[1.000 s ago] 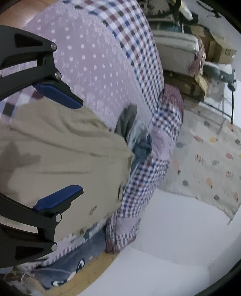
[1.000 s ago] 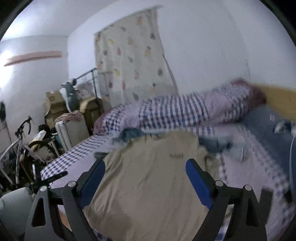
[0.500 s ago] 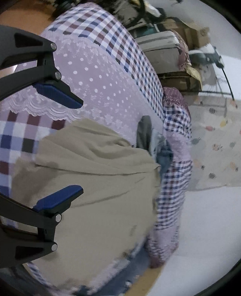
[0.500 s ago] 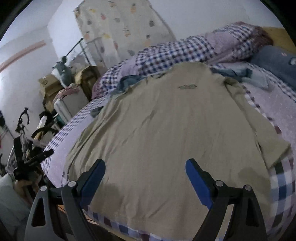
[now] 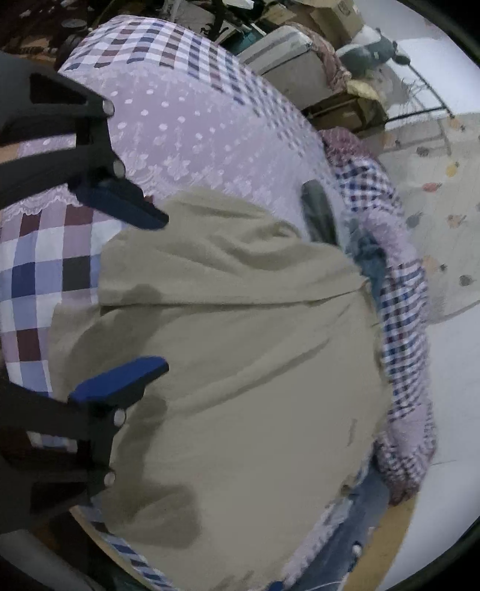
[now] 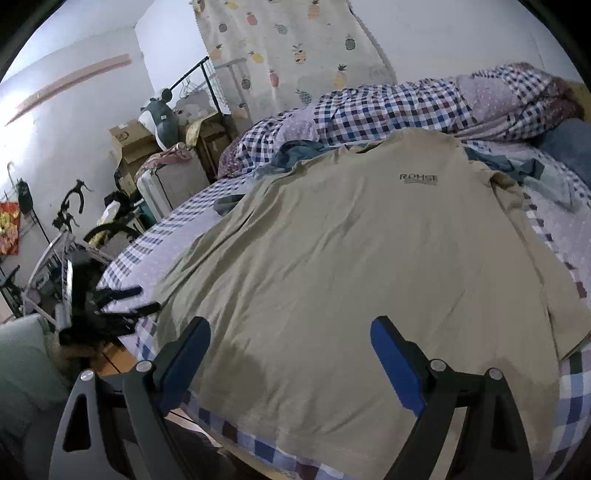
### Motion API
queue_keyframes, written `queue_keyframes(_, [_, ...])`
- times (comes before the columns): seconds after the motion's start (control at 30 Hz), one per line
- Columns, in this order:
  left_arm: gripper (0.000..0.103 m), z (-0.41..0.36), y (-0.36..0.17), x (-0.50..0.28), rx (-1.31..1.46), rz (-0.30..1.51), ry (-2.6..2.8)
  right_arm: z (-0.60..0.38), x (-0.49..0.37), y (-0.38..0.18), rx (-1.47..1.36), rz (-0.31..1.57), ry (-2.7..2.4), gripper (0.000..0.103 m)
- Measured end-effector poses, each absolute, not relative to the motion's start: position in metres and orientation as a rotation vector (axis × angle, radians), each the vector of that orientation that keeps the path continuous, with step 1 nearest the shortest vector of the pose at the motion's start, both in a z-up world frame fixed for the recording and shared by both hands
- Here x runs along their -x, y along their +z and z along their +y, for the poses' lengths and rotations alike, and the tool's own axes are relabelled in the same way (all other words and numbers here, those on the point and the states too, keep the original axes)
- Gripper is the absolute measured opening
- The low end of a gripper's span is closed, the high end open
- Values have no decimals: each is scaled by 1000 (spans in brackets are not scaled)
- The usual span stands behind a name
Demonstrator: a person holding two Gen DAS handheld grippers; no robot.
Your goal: Fold clothes
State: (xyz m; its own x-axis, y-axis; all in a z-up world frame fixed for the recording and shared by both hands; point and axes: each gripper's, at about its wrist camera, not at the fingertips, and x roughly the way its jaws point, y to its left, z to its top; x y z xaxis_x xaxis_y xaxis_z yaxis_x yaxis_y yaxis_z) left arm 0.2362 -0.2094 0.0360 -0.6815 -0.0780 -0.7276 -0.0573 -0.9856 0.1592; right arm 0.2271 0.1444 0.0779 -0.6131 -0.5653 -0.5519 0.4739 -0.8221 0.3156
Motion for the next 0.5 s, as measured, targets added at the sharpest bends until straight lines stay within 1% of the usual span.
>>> queue_keyframes(0.03, [56,-208,31,-233,-1277,-276,-2845,145,-227,78,-885,-199,-2384,92])
queue_keyframes(0.07, [52,-208,26,-231,-1303,-287,-2831,147,-227,78,-890,-215,-2378,92])
queue_keyframes(0.1, [42,-208,21,-228,-1323,-294,-2817,148,-225,77,-897,-231,-2372,92])
queue_keyframes(0.13, [34,-210,20,-227,-1331,-281,-2816,149,-224,77,-904,-248,-2366,92])
queue_keyframes(0.17, [31,-211,19,-226,-1338,-268,-2814,150,-223,77,-909,-260,-2361,92])
queue_keyframes(0.23, [20,-214,16,-224,-1353,-241,-2811,151,-221,77,-918,-278,-2354,92])
queue_keyframes(0.27, [16,-217,18,-224,-1339,-222,-2811,152,-221,77,-921,-286,-2350,92])
queue_keyframes(0.3, [8,-220,19,-224,-1325,-203,-2812,153,-221,76,-923,-292,-2348,92])
queue_keyframes(0.33, [3,-223,21,-225,-1310,-184,-2812,153,-220,77,-925,-297,-2347,92])
queue_keyframes(0.43, [2,-241,32,-229,-1230,-59,-2813,155,-220,77,-925,-319,-2338,92])
queue_keyframes(0.5, [1,-257,43,-233,-1164,68,-2821,156,-219,77,-924,-331,-2333,92])
